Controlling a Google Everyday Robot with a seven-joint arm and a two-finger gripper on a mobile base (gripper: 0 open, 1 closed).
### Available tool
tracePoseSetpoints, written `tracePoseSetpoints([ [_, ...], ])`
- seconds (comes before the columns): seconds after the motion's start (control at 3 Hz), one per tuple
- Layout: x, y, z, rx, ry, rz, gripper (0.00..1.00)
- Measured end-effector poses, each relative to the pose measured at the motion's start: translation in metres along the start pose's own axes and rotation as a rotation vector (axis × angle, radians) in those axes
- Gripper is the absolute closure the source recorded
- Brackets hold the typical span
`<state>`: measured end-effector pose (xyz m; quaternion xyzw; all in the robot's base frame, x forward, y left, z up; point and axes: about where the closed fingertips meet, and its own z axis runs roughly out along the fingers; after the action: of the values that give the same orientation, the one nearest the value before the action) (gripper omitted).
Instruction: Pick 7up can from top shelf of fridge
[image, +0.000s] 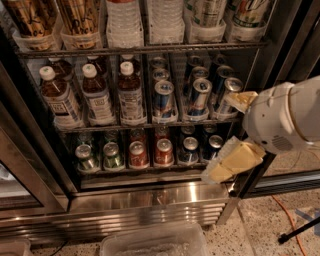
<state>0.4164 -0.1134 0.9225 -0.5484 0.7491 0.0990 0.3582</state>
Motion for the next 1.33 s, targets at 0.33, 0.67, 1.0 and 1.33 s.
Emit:
tracePoseSetpoints([
  [0.33, -0.002, -0.002, 0.002, 0.012, -0.030, 0.037, 0.00],
  [0.67, 0.000, 0.000, 0.018, 0.052, -0.123, 0.133, 0.00],
  [1.0, -0.008, -0.008, 0.031, 0.148, -0.249, 0.234, 0.00],
  [1.33, -0.027, -0.022, 0.036, 0.269, -0.354, 0.302, 0.00],
])
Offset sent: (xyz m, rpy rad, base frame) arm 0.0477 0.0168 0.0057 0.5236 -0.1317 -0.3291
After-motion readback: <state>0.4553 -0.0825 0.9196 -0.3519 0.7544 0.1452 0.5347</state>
